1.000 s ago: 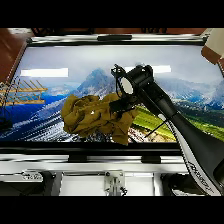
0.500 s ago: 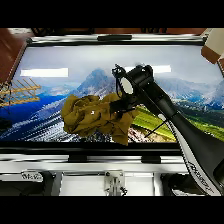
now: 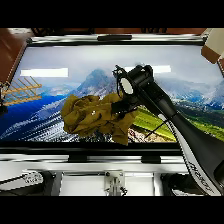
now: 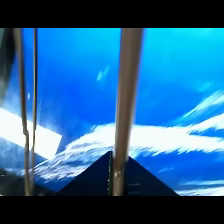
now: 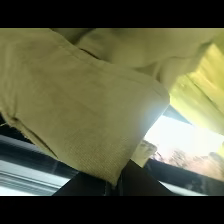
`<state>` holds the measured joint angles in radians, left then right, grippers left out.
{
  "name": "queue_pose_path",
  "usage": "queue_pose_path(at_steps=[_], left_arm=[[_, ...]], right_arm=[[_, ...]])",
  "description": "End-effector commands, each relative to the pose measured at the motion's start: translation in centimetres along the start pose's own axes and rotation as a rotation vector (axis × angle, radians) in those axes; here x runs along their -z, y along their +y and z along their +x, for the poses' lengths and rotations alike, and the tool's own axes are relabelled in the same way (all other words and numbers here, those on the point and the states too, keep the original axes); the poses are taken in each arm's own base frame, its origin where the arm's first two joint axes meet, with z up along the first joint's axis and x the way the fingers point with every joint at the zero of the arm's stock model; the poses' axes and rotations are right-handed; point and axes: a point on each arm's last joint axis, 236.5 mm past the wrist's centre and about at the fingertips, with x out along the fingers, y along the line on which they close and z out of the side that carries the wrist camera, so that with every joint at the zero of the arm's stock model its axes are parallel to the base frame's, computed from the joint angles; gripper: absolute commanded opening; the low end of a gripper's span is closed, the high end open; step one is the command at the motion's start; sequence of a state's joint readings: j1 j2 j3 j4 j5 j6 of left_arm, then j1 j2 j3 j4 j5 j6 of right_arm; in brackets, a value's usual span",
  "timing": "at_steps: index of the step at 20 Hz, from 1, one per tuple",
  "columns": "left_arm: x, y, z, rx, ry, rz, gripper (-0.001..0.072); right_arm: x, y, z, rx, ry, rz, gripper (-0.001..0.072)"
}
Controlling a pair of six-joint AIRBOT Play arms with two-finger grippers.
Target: Fold the shirts.
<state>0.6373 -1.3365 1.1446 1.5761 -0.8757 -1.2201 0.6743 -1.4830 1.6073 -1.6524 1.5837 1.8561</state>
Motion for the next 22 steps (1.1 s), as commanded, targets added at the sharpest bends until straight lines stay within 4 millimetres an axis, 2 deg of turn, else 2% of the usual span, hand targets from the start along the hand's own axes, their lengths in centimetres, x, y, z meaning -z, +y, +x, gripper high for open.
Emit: queue_pose_path(at_steps=[1, 4, 6, 8, 9, 10, 11, 12, 17, 19, 22], left_arm=[[-4.2, -3.5, -5.8, 0.051, -0.173, -0.078, 0.0047], [-6.3, -9.7, -11.9, 0.14, -0.293, -0.008, 0.0047], [-5.4, -16.0, -16.4, 0.256, -0.323, 0.109, 0.0047], [-2.1, -22.6, -20.9, 0.369, -0.324, 0.308, 0.0047], [0.7, -25.3, -22.6, 0.412, -0.295, 0.424, 0.0047], [3.9, -27.2, -23.8, 0.445, -0.246, 0.535, 0.0047], [7.6, -28.3, -24.7, 0.463, -0.188, 0.657, 0.0047], [10.8, -28.4, -25.1, 0.459, -0.148, 0.762, 0.0047], [23.7, -26.8, -24.5, 0.506, 0.0, 1.128, 0.0047], [25.8, -26.9, -24.5, 0.524, 0.011, 1.191, 0.0046], [27.1, -29.7, -24.2, 0.595, -0.035, 1.185, 0.0047]], right_arm=[[0.1, -1.8, -1.2, 0.064, -0.024, -0.004, 0.0068], [-0.5, -4.6, -3.2, 0.162, -0.097, 0.003, 0.0068], [-1.0, -6.6, -4.5, 0.241, -0.144, 0.012, 0.0068], [-2.0, -8.1, -5.4, 0.302, -0.198, 0.016, 0.0068], [-2.5, -8.3, -5.4, 0.299, -0.22, 0.021, 0.0068], [-3.1, -8.4, -5.5, 0.289, -0.243, 0.044, 0.0068], [-3.4, -8.7, -5.5, 0.28, -0.256, 0.076, 0.0068], [-3.4, -9.2, -5.4, 0.273, -0.255, 0.102, 0.0068], [-3.3, -10.5, -4.8, 0.226, -0.236, 0.169, 0.0068], [-3.4, -10.3, -4.8, 0.211, -0.237, 0.169, 0.0068], [-3.7, -9.1, -4.6, 0.163, -0.24, 0.139, 0.0068]])
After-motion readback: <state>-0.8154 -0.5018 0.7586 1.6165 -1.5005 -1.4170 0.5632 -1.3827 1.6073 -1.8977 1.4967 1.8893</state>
